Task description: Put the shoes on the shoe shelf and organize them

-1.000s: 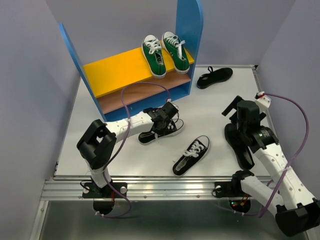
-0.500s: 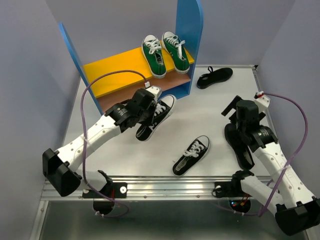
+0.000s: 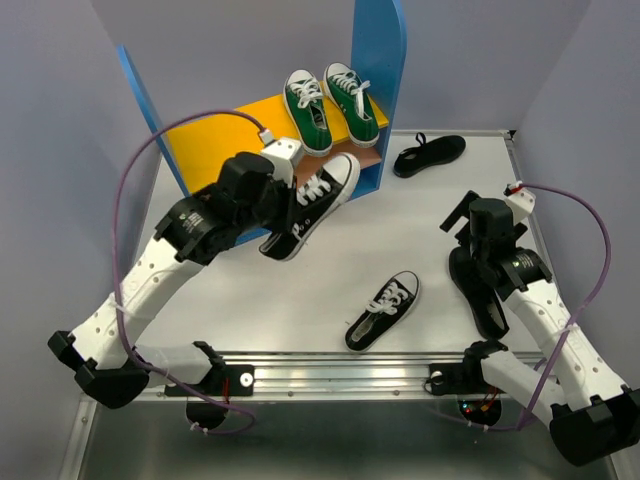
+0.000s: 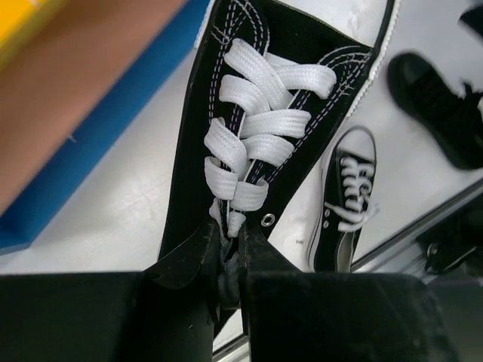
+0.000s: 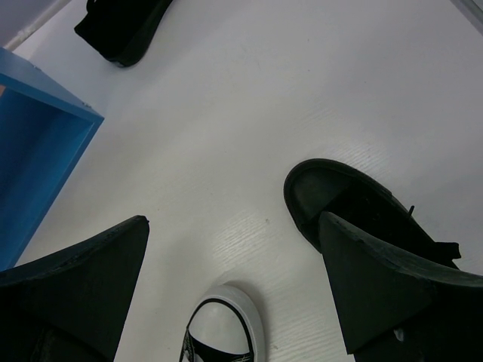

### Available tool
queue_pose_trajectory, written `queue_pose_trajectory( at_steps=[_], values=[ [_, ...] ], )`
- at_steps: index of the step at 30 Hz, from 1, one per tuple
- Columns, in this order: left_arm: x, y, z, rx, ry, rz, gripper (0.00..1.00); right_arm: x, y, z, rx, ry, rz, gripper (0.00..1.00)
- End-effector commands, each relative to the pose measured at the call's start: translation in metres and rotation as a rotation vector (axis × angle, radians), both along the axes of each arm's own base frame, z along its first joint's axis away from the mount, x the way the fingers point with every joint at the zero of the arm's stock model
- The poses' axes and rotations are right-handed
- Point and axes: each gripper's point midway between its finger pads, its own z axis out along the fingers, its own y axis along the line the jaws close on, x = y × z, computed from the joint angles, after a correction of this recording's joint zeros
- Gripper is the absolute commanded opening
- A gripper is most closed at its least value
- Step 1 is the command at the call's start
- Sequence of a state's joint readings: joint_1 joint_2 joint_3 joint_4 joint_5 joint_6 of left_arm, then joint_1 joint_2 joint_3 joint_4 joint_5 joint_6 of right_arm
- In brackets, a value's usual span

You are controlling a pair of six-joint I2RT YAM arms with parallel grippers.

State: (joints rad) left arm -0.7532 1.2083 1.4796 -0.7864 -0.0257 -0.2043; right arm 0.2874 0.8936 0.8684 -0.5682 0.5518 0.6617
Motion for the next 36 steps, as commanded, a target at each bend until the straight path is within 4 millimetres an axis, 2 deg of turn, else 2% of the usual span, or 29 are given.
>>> queue_pose_trajectory(
  at_steps=[1,4,5,7,9,10,14,20,25,29,36],
  values=[
    [0.017,0.027,0.117,-0.202,-0.261,0.162,0.0,0.006,0.0,0.018,0.014,-0.067,-0.005,1.0],
    [0.028,0.043,0.144,-0.23,-0.311,0.275,0.0,0.005,0.0,0.019,0.013,-0.072,-0.003,1.0],
    [0.028,0.05,0.162,-0.268,-0.336,0.318,0.0,0.004,0.0,0.019,0.014,-0.074,-0.001,1.0],
    [0.036,0.059,0.172,-0.287,-0.354,0.396,0.0,0.004,0.0,0.019,0.013,-0.075,-0.001,1.0],
    [0.045,0.081,0.183,-0.298,-0.379,0.54,0.0,0.003,-0.001,0.02,0.013,-0.079,0.0,1.0],
    [0.055,0.09,0.18,-0.267,-0.383,0.623,0.0,0.002,0.0,0.021,0.014,-0.081,0.003,1.0],
    [0.072,0.12,0.176,-0.232,-0.378,0.816,0.0,0.001,0.0,0.023,0.018,-0.087,0.007,1.0],
    [0.103,0.148,0.166,-0.208,-0.383,1.0,0.0,-0.003,-0.002,0.024,0.015,-0.086,0.002,1.0],
    [0.131,0.158,0.146,-0.183,-0.365,1.083,0.0,-0.004,-0.002,0.023,0.015,-0.081,0.001,1.0],
    [0.146,0.164,0.139,-0.176,-0.365,1.118,0.0,-0.006,-0.005,0.025,0.009,-0.083,-0.006,1.0],
    [0.151,0.177,0.124,-0.186,-0.354,1.153,0.0,-0.007,-0.006,0.023,0.007,-0.078,-0.013,1.0]
  ],
)
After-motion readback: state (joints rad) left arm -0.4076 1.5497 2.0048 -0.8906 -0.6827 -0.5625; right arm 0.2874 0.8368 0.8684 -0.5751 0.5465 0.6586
